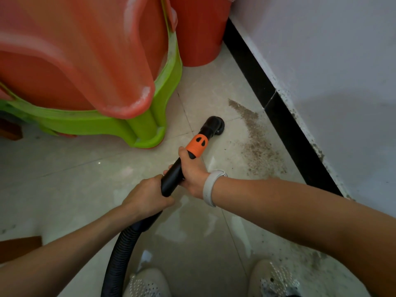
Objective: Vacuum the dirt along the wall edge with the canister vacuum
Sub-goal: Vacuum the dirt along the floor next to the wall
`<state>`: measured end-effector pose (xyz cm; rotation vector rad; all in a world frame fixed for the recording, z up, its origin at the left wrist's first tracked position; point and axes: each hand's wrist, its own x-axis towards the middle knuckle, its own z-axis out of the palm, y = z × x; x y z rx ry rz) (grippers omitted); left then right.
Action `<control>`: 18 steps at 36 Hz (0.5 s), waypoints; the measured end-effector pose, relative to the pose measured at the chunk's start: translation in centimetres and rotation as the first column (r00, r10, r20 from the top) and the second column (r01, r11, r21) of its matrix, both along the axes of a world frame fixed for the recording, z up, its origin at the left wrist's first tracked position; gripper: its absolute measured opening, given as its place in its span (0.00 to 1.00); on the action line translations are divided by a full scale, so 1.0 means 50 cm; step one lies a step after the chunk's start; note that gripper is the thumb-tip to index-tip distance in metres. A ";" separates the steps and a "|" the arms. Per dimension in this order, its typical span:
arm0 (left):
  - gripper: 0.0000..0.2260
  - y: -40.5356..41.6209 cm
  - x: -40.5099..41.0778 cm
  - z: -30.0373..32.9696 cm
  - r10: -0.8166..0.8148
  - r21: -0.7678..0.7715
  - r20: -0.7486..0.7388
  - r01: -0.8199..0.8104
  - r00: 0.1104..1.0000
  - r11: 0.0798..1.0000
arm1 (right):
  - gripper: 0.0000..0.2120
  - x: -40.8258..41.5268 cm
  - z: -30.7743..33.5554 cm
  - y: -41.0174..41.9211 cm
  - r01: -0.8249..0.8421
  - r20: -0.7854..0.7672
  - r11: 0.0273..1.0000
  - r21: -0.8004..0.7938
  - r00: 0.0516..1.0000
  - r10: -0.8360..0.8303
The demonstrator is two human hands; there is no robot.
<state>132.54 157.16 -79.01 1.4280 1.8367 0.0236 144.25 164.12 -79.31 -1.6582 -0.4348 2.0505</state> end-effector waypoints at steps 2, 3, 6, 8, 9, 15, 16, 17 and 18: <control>0.11 0.008 0.004 0.002 -0.010 0.001 0.003 0.010 1.000 1.000 | 0.12 0.001 0.010 0.002 0.027 0.018 1.000 0.008 0.999 -0.028; 0.11 0.012 0.004 0.003 -0.017 0.001 0.000 0.017 1.000 1.000 | 0.12 0.001 0.013 0.003 0.046 0.028 0.999 0.014 0.999 -0.046; 0.13 0.019 0.006 0.005 -0.047 -0.004 0.007 0.047 0.999 0.999 | 0.13 -0.002 0.023 0.001 0.097 0.047 0.995 0.014 0.994 -0.097; 0.13 0.020 0.002 0.009 -0.077 -0.005 0.008 0.077 0.997 0.997 | 0.12 -0.004 0.030 -0.003 0.133 0.041 0.991 0.009 0.990 -0.133; 0.13 0.020 -0.001 0.012 -0.098 -0.012 0.004 0.098 0.995 0.995 | 0.12 -0.003 0.032 -0.007 0.163 0.034 0.987 0.002 0.986 -0.163; 0.14 0.001 -0.014 0.015 -0.338 -0.046 -0.054 0.336 0.940 0.941 | 0.09 0.016 0.014 -0.074 0.376 -0.021 0.924 -0.063 0.926 -0.378; 0.14 -0.004 -0.012 0.010 -0.368 -0.045 -0.058 0.366 0.928 0.930 | 0.09 0.022 0.007 -0.086 0.403 -0.028 0.913 -0.059 0.914 -0.405; 0.14 -0.008 -0.010 0.005 -0.390 -0.045 -0.054 0.388 0.919 0.921 | 0.08 0.028 0.001 -0.096 0.423 -0.031 0.905 -0.045 0.905 -0.424; 0.14 -0.010 -0.008 0.000 -0.402 -0.047 -0.047 0.400 0.914 0.915 | 0.08 0.032 -0.003 -0.102 0.437 -0.035 0.899 -0.025 0.898 -0.438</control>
